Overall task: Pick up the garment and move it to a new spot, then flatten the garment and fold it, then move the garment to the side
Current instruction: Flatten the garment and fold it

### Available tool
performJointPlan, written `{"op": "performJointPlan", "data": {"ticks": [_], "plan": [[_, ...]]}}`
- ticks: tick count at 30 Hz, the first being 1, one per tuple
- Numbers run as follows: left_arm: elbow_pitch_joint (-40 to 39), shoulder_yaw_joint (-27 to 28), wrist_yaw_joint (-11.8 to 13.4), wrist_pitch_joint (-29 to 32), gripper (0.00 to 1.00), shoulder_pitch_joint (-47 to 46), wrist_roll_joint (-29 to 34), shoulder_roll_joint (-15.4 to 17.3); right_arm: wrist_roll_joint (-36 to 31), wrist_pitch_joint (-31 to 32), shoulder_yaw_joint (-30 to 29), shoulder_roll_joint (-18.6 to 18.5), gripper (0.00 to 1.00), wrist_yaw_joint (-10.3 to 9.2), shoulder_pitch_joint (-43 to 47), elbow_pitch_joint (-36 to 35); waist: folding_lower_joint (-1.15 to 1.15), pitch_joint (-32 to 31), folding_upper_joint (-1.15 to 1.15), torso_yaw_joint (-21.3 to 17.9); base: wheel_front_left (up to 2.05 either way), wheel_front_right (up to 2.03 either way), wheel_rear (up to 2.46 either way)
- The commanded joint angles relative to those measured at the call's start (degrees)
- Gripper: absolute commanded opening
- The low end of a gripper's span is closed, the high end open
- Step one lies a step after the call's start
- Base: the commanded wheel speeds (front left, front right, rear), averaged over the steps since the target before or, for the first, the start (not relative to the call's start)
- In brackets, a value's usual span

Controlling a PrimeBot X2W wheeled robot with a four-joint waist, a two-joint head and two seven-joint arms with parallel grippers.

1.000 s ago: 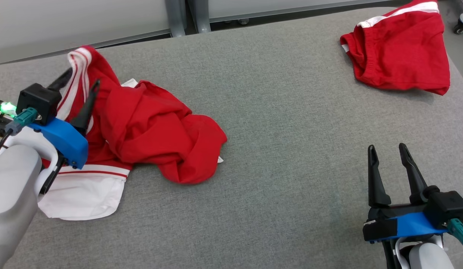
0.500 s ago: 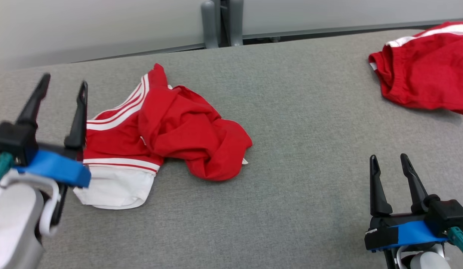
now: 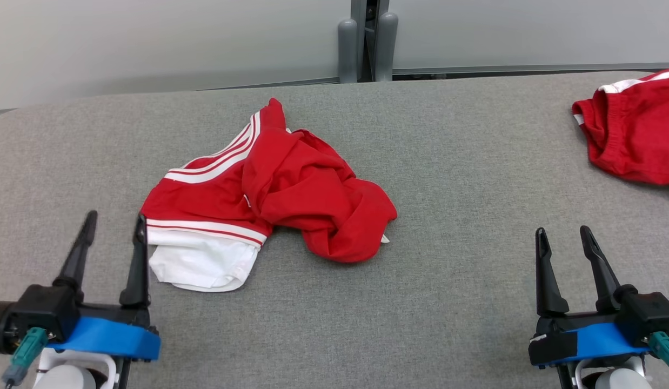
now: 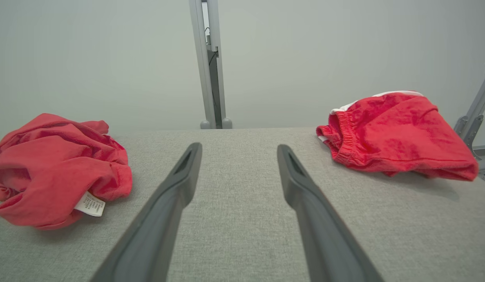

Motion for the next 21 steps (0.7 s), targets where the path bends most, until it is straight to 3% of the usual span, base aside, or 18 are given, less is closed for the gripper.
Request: {"op": "performJointPlan", "data": {"ticks": [1,5,21], "plan": [[2.0,0.0,-1.4,-0.1,1.0,0.7,-0.4,0.1,-0.3,0.0,0.0,0.0,1.0,-0.02,0.2,-0.3,0.0,0.0,0.0,0.2,0.0,0.0,0.0],[9.2,-1.8,-4.8,2.4,1.0,-1.8,-2.3,-0.1,0.0,0.2,1.0,0.0,1.0,-0.02,-0.2,-0.4,0.0,0.3,0.0,-0.2,0.0,0.0,0.0],[29.5,-4.6,-10.2,7.8,1.0,-8.6,-5.1,-1.4,0.6,-0.5,1.3,0.0,1.0,-0.02,-1.4,0.4,0.0,2.9,0.0,-2.9,0.0,0.0,0.0]]}}
